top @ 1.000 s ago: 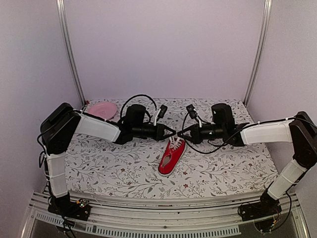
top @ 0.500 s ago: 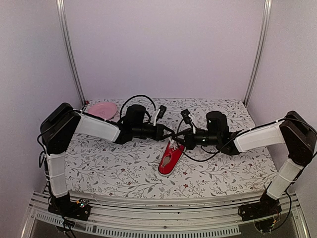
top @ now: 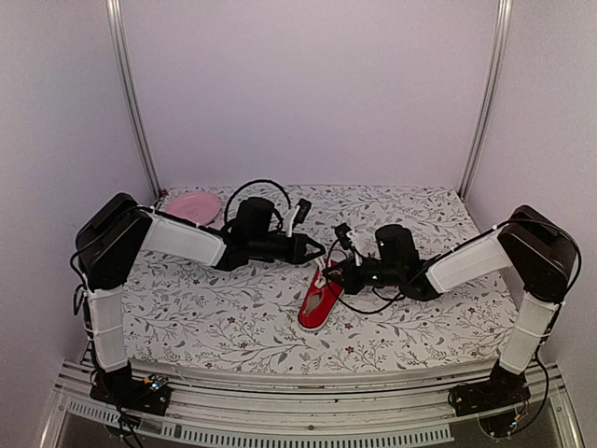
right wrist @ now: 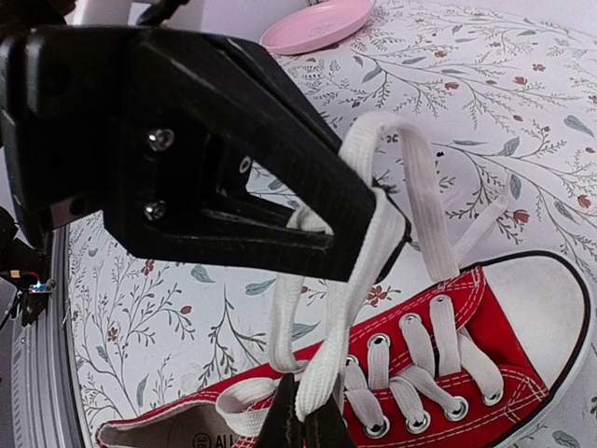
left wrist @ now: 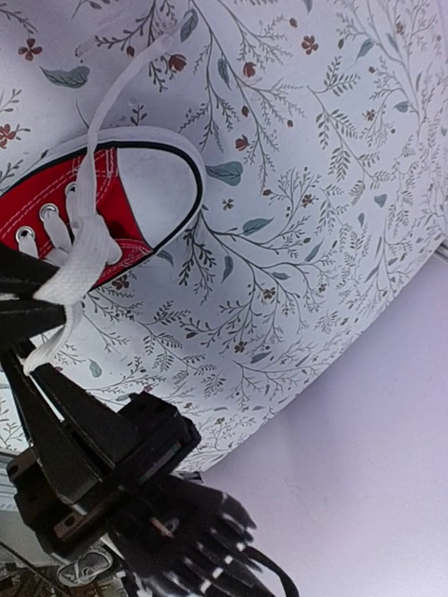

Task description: Tie the shoes

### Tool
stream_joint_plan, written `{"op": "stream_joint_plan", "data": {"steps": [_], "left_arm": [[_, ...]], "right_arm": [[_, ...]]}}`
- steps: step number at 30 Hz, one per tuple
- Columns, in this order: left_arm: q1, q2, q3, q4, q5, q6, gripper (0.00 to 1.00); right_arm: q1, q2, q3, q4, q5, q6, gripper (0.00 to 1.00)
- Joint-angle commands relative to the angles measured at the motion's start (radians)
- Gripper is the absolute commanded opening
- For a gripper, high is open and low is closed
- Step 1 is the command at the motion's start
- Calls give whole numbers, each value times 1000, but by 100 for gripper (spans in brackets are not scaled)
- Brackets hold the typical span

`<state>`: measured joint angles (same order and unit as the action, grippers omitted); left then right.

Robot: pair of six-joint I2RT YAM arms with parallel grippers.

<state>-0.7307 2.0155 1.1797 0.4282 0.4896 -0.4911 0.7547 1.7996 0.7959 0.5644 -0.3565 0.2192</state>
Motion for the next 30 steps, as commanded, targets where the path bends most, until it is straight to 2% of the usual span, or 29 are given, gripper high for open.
{"op": "stream_joint_plan", "data": {"steps": [1, 13, 21, 28, 30], "left_arm": [[10, -24, 24, 3, 6, 4, 0], [-7, -32, 16, 3, 70, 23, 0], [-10, -29, 8, -7, 47, 10, 0], [-10, -35, -12, -8, 47, 2, 0], [-3, -39, -27, -11, 39, 2, 7]], "right_arm": [[8, 47, 44, -4, 25, -10, 2], [10, 116, 135, -43, 212, -14, 2], [10, 170, 152, 96, 18, 28, 2], [7, 214, 153, 181, -45, 76, 2], [6, 212, 145, 189, -54, 85, 2]]}}
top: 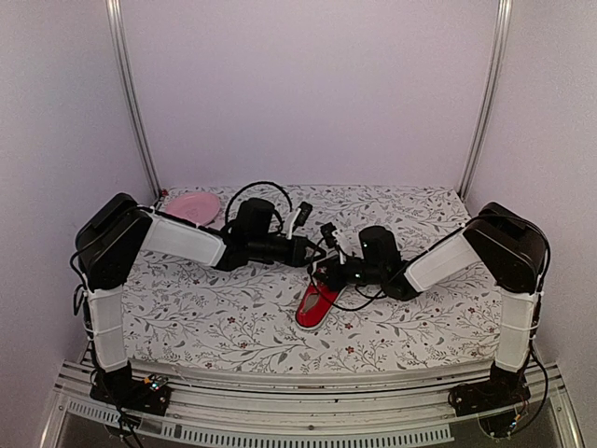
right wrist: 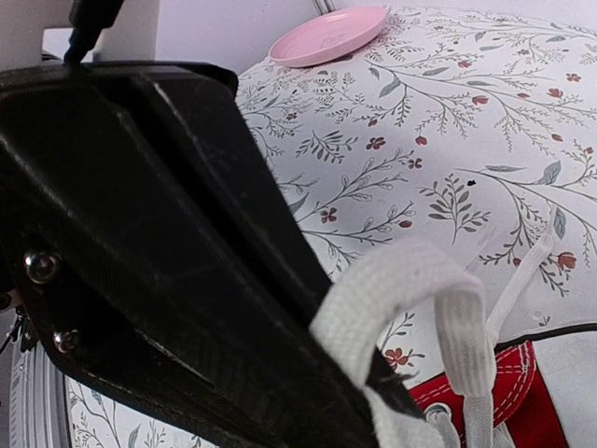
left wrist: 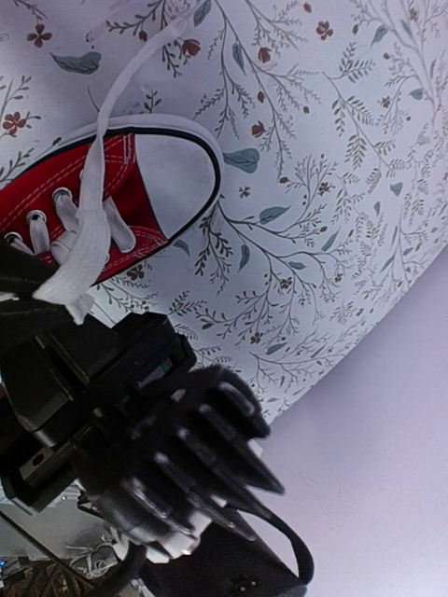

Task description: Tie the shoes

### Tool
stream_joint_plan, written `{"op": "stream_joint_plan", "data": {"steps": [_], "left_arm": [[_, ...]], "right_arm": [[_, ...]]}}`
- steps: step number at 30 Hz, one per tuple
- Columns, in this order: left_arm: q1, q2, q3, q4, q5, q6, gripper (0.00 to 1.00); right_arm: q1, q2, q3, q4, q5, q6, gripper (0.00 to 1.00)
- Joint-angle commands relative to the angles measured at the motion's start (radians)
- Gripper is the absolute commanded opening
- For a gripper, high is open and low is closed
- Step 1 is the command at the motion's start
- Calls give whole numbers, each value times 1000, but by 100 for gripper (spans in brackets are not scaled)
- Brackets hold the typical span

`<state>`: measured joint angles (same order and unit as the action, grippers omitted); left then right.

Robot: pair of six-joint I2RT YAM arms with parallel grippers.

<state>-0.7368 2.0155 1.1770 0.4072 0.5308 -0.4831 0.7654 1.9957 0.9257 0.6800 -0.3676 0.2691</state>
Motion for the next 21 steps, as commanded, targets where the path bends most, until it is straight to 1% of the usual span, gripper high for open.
{"op": "stream_joint_plan", "data": {"steps": [1, 2, 4, 6, 9, 12, 15, 16, 18, 21], "left_arm": [[8, -39, -34, 9, -5, -6, 12], [13, -75, -45, 10, -6, -7, 16], [26, -95, -66, 9, -5, -6, 27], [37, -113, -89, 5, -1, -2, 34], [47, -135, -118, 6, 11, 4, 43], [51, -148, -136, 8, 27, 6, 49], [56, -151, -155, 11, 32, 2, 52], [59, -153, -166, 16, 32, -3, 51], [65, -158, -185, 37, 32, -11, 48], [72, -159, -207, 61, 34, -21, 41]], "right_arm": [[-7, 15, 12, 78, -47, 38, 2], [-10, 14, 7, 86, -54, 41, 2], [-20, 11, -7, 106, -70, 59, 2], [-34, 11, -19, 131, -91, 79, 2], [-51, 11, -29, 151, -117, 97, 2], [-63, 11, -37, 164, -135, 104, 2], [-73, 11, -43, 179, -148, 118, 2], [-77, 11, -44, 182, -152, 122, 2], [-80, 11, -48, 185, -157, 127, 2], [-83, 14, -47, 186, -164, 129, 2]]}}
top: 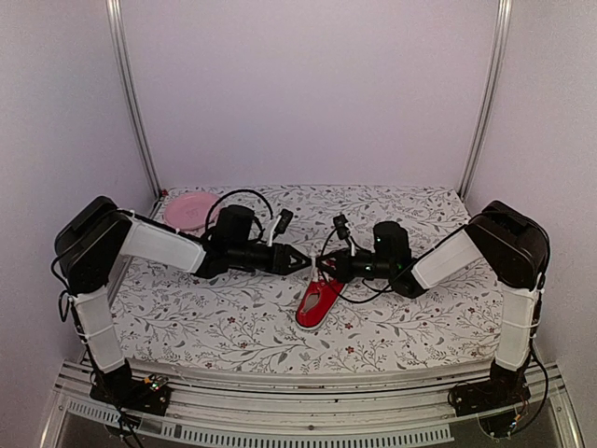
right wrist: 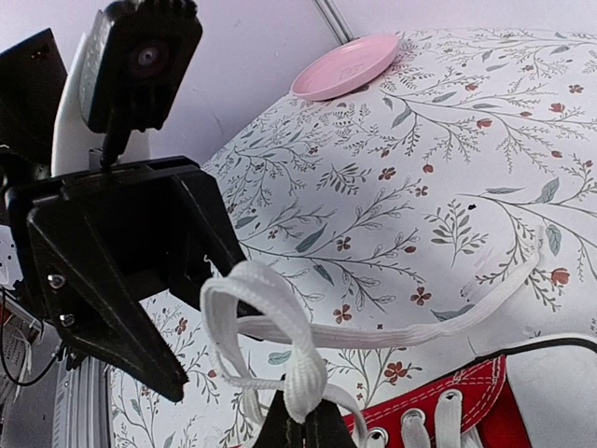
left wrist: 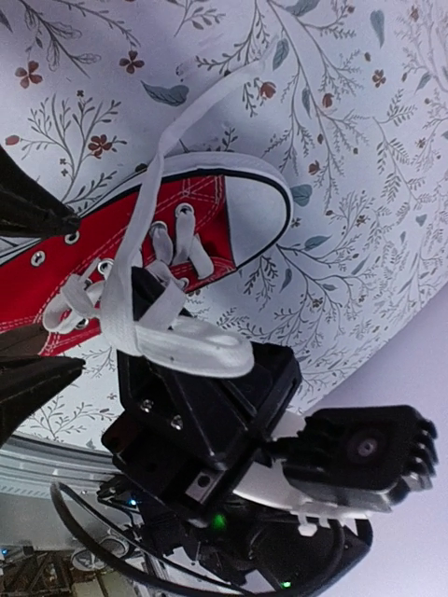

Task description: Tie the shoes

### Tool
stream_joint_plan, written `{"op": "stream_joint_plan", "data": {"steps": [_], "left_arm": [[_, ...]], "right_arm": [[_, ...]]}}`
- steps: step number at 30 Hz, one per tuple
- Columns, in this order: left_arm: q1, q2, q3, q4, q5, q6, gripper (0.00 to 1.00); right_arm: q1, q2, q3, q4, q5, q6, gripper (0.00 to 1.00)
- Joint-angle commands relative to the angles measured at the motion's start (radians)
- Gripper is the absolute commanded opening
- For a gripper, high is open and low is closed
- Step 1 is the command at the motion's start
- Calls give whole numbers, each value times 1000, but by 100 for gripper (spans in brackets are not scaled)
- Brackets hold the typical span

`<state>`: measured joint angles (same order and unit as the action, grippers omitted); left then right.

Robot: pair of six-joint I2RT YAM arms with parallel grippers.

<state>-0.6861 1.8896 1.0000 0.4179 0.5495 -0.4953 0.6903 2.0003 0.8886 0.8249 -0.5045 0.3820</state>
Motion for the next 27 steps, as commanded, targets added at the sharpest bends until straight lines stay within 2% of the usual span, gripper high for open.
{"op": "stream_joint_plan", "data": {"steps": [1, 12, 27], "left_arm": [[24, -31, -32, 53, 20, -11, 40], [30, 27, -24, 78, -27, -26, 22], [22, 149, 40, 174, 85, -45, 21]], "right_arm": [[-7, 11, -8, 42, -29, 15, 2], [-9, 15, -10, 44, -38, 20, 2], [-9, 18, -6, 44, -35, 23, 2]]}}
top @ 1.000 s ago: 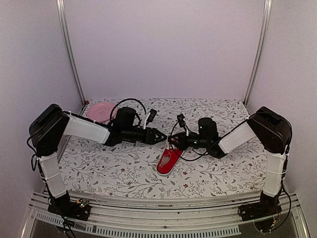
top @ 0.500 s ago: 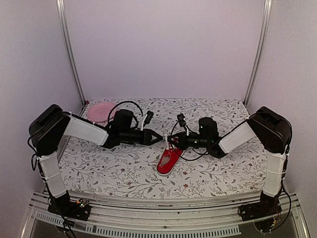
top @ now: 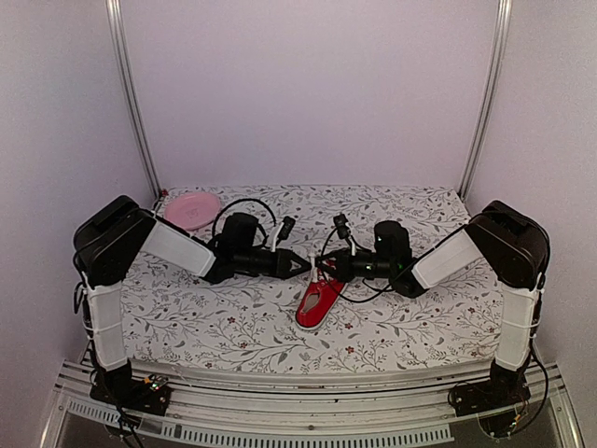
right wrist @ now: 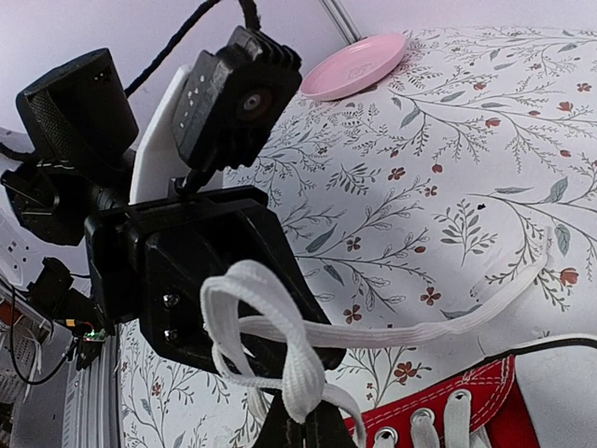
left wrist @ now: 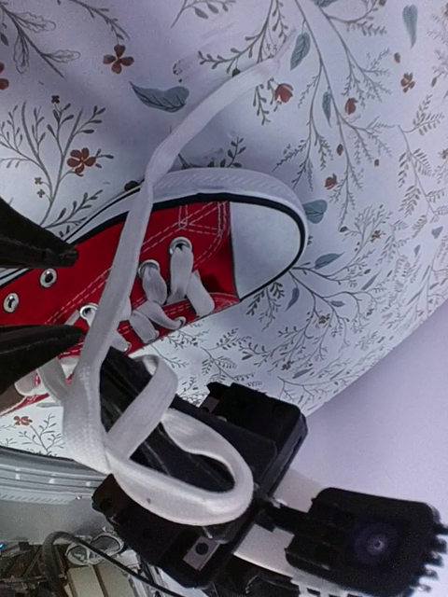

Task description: Tie the shoes

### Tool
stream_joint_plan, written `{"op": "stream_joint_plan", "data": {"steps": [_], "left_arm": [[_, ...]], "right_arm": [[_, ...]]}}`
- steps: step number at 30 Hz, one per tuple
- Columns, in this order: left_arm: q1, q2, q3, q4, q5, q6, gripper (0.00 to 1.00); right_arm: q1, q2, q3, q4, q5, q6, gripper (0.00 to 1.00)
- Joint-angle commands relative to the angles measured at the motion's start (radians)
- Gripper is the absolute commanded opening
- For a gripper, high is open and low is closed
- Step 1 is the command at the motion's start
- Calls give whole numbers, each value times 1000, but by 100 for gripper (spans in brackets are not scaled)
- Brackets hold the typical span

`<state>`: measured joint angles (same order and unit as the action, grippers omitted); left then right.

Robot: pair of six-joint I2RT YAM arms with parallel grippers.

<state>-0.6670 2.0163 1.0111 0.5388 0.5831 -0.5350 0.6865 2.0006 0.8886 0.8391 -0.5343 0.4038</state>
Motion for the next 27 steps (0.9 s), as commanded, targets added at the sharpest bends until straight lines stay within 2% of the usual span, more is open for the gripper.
{"op": "stream_joint_plan", "data": {"steps": [1, 27], "left_arm": [[3, 26, 30, 54, 55, -5, 21], [-9, 39, 1, 163, 116, -55, 22]], "right_arm": [[-5, 17, -4, 30, -6, 1, 2], [-11, 17, -7, 29, -1, 5, 2]]}}
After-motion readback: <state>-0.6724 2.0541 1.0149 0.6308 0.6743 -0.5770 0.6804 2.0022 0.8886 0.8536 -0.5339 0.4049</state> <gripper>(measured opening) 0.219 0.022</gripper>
